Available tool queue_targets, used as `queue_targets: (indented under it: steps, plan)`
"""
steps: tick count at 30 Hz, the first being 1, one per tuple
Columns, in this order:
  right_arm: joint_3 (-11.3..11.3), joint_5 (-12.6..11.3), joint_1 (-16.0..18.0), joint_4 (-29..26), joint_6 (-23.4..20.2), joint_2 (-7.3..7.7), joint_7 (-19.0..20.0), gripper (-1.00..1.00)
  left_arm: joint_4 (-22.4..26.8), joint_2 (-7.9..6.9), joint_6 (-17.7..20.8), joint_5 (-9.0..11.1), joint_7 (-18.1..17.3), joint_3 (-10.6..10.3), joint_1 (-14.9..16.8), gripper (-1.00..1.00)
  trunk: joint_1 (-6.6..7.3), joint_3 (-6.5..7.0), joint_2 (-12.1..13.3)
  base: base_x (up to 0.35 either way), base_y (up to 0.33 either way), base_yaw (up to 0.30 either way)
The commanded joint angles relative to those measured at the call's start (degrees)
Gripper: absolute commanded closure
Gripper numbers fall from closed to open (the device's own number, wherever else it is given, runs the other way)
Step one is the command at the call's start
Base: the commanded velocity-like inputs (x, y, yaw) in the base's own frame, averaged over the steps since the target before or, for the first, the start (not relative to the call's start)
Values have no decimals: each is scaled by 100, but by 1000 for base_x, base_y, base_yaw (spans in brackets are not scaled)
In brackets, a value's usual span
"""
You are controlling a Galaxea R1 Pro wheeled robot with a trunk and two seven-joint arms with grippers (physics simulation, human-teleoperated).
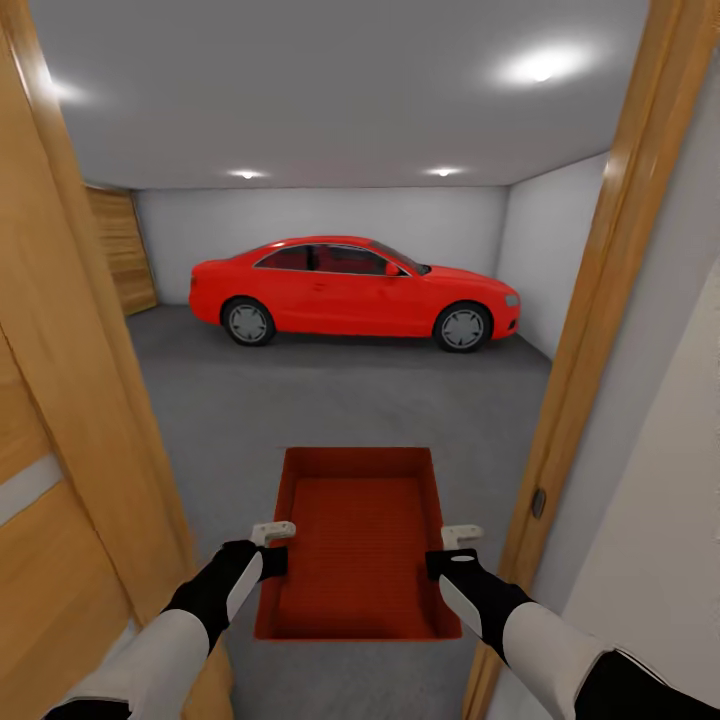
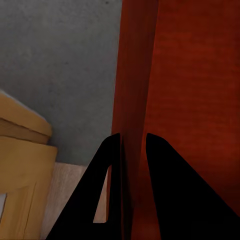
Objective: Move the two storage containers from the living room to the garage. In the garage, place one container on the floor and stack the other container on top of it (either order is fine).
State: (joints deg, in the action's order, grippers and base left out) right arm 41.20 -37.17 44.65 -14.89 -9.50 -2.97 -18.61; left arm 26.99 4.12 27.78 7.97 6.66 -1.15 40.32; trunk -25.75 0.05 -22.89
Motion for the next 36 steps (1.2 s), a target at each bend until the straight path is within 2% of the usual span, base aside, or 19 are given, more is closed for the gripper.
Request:
queue_targets:
  steps: [1,6,19,36]
  plan:
    - [-174,165,8,-18,14,-4,-486,100,-1,1,26,109,63,17,-7,100,-4,-2,-4,190,91,-277]
    - [-174,166,8,-19,14,-2,-486,100,-1,1,26,109,63,15,-7,100,-4,-2,-4,190,91,-136]
    - [-174,166,8,-20,16,-4,-486,100,-1,1,22,109,63,12,-7,100,-4,-2,-4,203,135,-5]
    - [-174,166,8,-19,12,-3,-486,100,8,1,23,109,63,10,-7,100,-4,-2,-4,14,5,0]
